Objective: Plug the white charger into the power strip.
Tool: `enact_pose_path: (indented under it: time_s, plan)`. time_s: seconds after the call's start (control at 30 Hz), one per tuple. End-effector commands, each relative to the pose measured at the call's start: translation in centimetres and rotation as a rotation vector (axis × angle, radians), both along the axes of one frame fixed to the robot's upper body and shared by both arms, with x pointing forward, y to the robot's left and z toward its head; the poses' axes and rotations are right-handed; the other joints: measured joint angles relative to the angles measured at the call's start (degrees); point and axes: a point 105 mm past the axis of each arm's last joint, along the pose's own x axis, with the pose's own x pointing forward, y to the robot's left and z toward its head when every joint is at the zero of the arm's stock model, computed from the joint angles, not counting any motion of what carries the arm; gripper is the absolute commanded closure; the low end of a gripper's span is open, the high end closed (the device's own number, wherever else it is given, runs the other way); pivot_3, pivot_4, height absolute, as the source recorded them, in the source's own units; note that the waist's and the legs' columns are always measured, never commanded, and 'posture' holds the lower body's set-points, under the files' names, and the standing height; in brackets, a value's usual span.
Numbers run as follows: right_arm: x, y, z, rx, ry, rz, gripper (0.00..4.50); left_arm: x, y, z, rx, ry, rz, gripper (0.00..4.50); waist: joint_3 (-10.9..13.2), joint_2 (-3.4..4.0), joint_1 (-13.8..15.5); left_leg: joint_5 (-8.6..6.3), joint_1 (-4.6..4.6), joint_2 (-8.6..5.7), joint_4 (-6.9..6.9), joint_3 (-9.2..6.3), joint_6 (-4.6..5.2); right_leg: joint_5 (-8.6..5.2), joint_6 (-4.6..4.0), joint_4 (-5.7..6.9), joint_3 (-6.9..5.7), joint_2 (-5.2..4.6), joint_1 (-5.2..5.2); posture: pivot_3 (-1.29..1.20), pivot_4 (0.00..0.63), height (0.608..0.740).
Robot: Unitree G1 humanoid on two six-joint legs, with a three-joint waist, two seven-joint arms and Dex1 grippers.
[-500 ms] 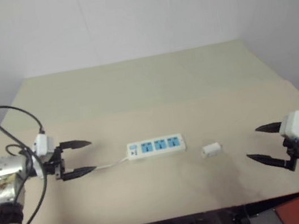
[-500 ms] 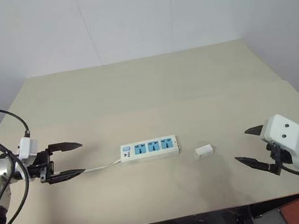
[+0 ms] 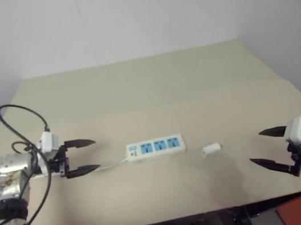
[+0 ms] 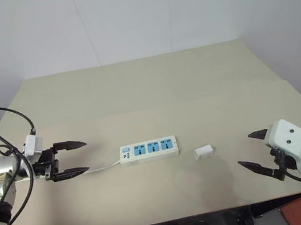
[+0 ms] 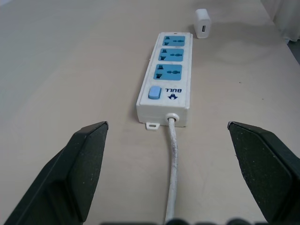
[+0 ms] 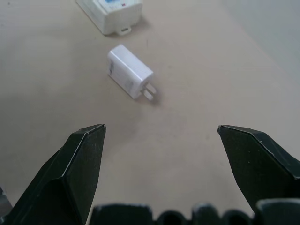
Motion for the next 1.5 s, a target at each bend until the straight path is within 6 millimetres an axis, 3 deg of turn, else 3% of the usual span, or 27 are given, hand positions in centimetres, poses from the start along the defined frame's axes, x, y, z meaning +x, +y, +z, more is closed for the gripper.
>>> enact_pose_path:
  time_s: [0.03, 0.33, 0.7, 1.0, 1.2, 1.5]
  plan:
    - [0.4, 0.6, 1.3, 0.011, -0.058, 0.011, 0.00, 1.1, -1.9, -1.0, -0.018, -0.014, -0.042, 0.02, 0.0, 0.00, 0.3, 0.00, 0.01, 0.00, 0.00, 0.00, 0.00, 0.00, 0.00, 0.00, -0.01, 0.00, 0.02, 0.00, 0.150, 0.740]
    - [-0.3, 1.7, 1.6, 0.018, -0.061, 0.018, 0.00, 4.2, -6.6, -1.6, -0.080, 0.032, -0.092, 0.02, 0.1, -0.23, 0.5, -0.01, -0.11, -0.03, 0.03, 0.00, 0.02, 0.01, -0.01, -0.04, -0.01, 0.04, -0.03, 0.00, 0.150, 0.740]
    - [-2.1, 2.0, 1.8, 0.023, -0.059, -0.048, 0.00, 4.7, -9.4, -3.0, -0.053, 0.114, -0.137, 0.02, 0.1, -0.26, 0.0, -0.03, -0.08, -0.01, 0.04, 0.00, 0.05, 0.00, 0.02, -0.02, 0.02, 0.08, 0.00, 0.00, 0.150, 0.740]
    - [-2.4, 2.6, 2.0, 0.029, -0.064, -0.059, 0.00, 3.7, -9.5, -5.5, 0.042, 0.168, -0.166, 0.02, 0.1, -0.27, -0.1, -0.03, -0.08, -0.01, 0.07, 0.00, 0.05, 0.00, 0.03, 0.02, 0.05, 0.11, 0.02, 0.00, 0.150, 0.740]
    - [-2.3, 2.5, 1.7, 0.032, -0.057, -0.067, 0.00, 3.5, -8.9, -6.0, 0.024, 0.184, -0.138, 0.02, 0.1, -0.27, 0.0, -0.03, -0.07, 0.00, 0.07, 0.00, 0.05, -0.01, 0.04, 0.02, 0.04, 0.11, 0.01, 0.00, 0.150, 0.740]
    - [-1.3, 2.6, 1.4, 0.029, -0.082, -0.070, 0.00, 3.0, -9.4, -6.6, -0.046, 0.153, -0.134, 0.02, 0.1, -0.26, 0.0, -0.03, -0.06, 0.00, 0.07, -0.01, 0.05, -0.01, 0.04, 0.02, 0.04, 0.11, 0.00, 0.00, 0.150, 0.740]
